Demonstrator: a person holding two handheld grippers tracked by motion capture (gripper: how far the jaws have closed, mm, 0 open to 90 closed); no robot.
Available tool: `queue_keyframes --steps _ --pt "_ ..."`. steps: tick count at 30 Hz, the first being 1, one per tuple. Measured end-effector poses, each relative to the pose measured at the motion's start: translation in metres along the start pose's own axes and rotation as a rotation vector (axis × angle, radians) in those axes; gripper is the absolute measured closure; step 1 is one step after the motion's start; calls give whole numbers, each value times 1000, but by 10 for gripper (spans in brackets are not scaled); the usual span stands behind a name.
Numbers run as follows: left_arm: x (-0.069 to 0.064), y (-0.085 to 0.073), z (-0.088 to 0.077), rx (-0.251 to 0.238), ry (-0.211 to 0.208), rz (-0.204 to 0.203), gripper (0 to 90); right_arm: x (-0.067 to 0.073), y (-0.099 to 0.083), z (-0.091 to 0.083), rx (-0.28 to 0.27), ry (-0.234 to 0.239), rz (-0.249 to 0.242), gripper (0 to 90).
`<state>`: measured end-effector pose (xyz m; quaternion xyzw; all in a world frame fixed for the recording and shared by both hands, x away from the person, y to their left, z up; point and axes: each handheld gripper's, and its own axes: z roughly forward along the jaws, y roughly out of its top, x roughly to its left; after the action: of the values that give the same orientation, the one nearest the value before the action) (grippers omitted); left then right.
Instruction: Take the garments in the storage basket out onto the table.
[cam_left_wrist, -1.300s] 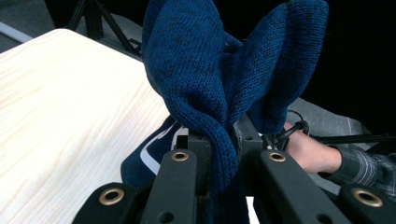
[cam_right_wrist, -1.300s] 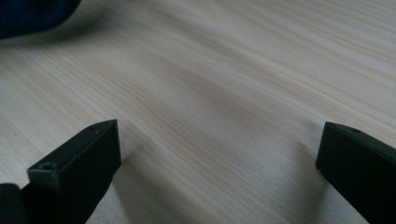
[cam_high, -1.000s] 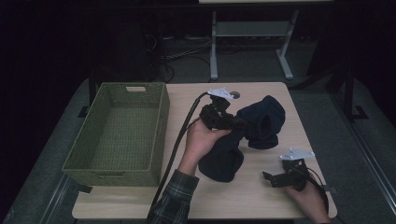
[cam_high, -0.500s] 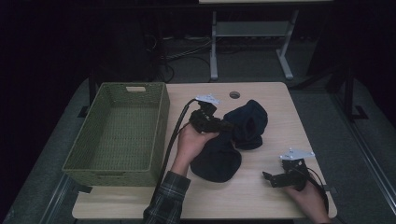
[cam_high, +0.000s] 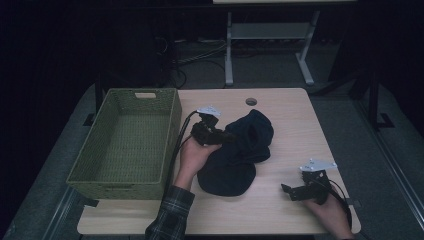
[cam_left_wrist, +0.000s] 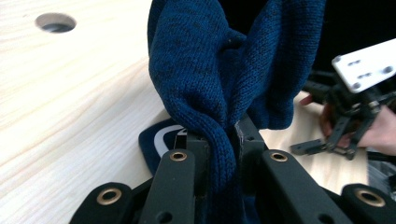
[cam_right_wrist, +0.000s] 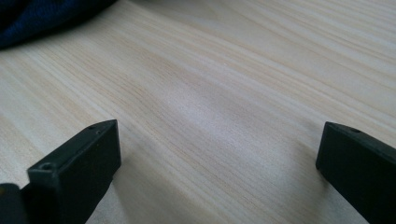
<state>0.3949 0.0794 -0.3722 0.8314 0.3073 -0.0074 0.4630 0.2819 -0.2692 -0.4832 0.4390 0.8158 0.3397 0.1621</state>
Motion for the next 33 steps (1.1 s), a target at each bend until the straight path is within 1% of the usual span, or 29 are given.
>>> queue_keyframes --steps 3,7,10,13,15,17,18,19,22,24,27,29,33 --pt "5 -6 0 1 16 -13 789 0 0 0 0 0 0 0" --pt "11 -13 0 9 51 -28 762 0 0 0 0 -1 0 0" --pt "15 -17 0 15 91 -30 711 0 0 0 0 -2 -2 0" --pt "16 -19 0 20 134 -24 612 0 0 0 0 -2 -2 0" --pt "16 -19 -1 27 161 -20 531 0 0 0 0 -2 -2 0" --pt "15 -20 -3 31 193 -9 464 0 0 0 0 -2 -3 0" --pt "15 -20 -4 28 204 -6 414 0 0 0 0 -2 -3 0" --pt "14 -20 -5 27 214 -4 414 0 0 0 0 -2 -3 0" --pt "10 -20 -8 22 238 11 353 0 0 0 0 -2 -2 0" --pt "8 -20 -12 9 247 18 321 0 0 0 0 -2 -3 0" --pt "4 -20 -17 -7 260 27 291 0 0 0 0 -2 -3 0" --pt "1 -21 -21 -3 268 41 292 0 0 0 0 -2 -3 0" --pt "-5 -23 -28 -4 270 52 329 0 0 0 1 1 -6 0"
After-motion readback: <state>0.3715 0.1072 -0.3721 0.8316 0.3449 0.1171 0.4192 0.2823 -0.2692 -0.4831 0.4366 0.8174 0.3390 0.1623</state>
